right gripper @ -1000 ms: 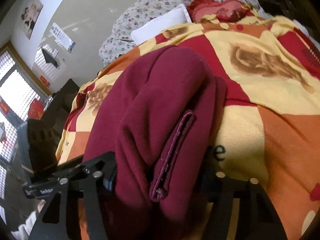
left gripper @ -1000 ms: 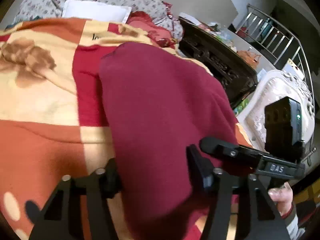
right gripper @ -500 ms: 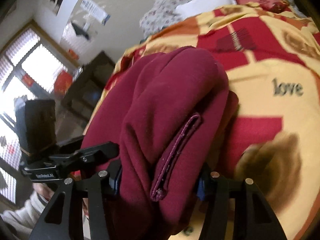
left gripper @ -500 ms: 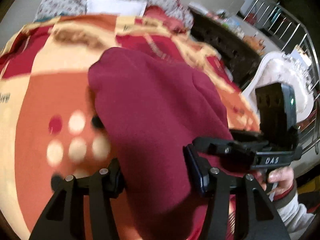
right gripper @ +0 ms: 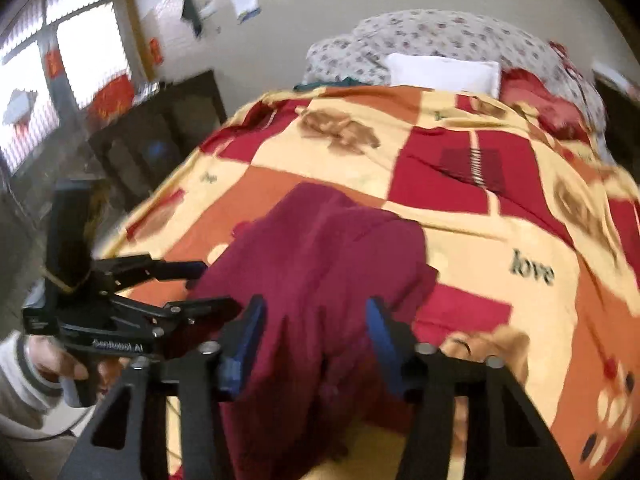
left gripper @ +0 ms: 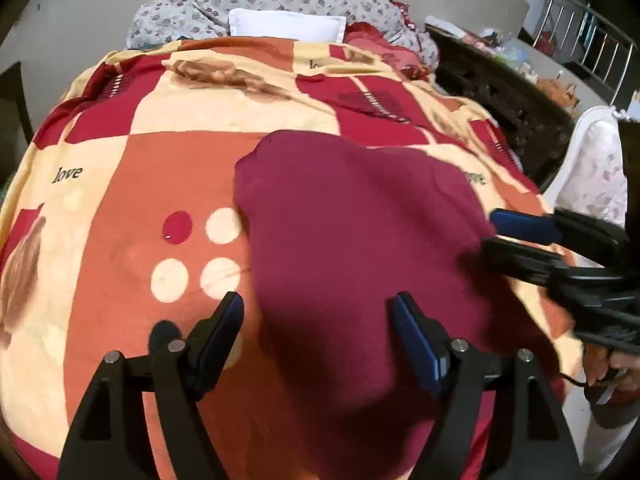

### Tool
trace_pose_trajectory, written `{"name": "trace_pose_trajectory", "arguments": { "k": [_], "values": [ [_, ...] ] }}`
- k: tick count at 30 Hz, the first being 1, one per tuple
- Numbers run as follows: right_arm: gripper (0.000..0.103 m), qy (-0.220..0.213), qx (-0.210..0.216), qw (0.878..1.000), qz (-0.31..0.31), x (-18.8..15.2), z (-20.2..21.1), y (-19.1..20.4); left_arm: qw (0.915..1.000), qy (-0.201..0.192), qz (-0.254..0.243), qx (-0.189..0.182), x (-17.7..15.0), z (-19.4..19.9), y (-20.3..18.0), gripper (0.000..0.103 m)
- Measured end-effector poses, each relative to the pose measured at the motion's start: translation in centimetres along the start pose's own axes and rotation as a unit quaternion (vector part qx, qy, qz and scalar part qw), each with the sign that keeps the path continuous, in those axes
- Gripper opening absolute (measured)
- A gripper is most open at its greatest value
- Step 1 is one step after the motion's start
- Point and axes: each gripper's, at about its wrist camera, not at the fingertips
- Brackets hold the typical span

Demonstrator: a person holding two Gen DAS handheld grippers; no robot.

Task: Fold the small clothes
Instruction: 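Open both grippers and withdraw from the folded bundle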

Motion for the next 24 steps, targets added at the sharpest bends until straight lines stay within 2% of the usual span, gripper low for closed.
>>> {"name": "trace_pose_trajectory", "arguments": {
  "k": [1, 3, 5, 8, 12, 15, 18, 21, 24],
  "values": [
    [0.039, 0.015, -0.017, 1.000, 0.016, 0.1, -0.9, 0.5, 1.0000, 0.000, 0.001, 0.004, -0.1, -0.2, -0.1, 0.077],
    [0.037, 0.056, -0.066, 0.995, 0.051, 0.0, -3.6, 1.0, 1.0000, -0.002, 0.003, 0.004, -0.1, -0.5, -0.2, 0.080],
    [0.036, 0.079, -0.095, 0.990, 0.064, -0.8, -5.2, 0.5, 0.9999, -0.007, 0.004, 0.008, -0.3, -0.7, -0.5, 0.080],
    [0.037, 0.073, -0.083, 0.993, 0.051, -1.1, -5.2, 0.1, 0.9996, -0.016, -0.010, 0.021, -0.7, -0.8, -1.2, 0.080],
    [0.037, 0.051, -0.068, 0.996, 0.038, -1.0, -2.0, 1.0, 0.9986, -0.035, -0.014, 0.035, -0.9, -0.4, -1.7, 0.081],
    [0.038, 0.043, -0.072, 0.995, 0.056, -1.9, 0.5, 3.1, 0.9977, -0.055, -0.003, 0.038, -1.0, 0.4, -1.4, 0.082],
    [0.040, 0.058, -0.064, 0.995, 0.052, -3.7, 0.0, 4.3, 0.9959, -0.079, 0.013, 0.042, -1.1, 1.2, -1.0, 0.082],
    [0.044, 0.082, -0.082, 0.992, 0.049, -5.5, -2.1, 4.9, 0.9948, -0.088, 0.023, 0.044, -1.3, 1.9, -0.7, 0.082],
    [0.045, 0.066, -0.088, 0.993, 0.042, -5.5, -0.8, 5.1, 0.9932, -0.102, 0.022, 0.052, -1.6, 2.8, -0.8, 0.082]
  ]
}}
Point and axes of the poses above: each gripper's, at about its wrist camera, not at the fingertips, and z roughly against the way its jaws point, y to its left, x to its top, and after that the axes turned 13 degrees about z, right-handed
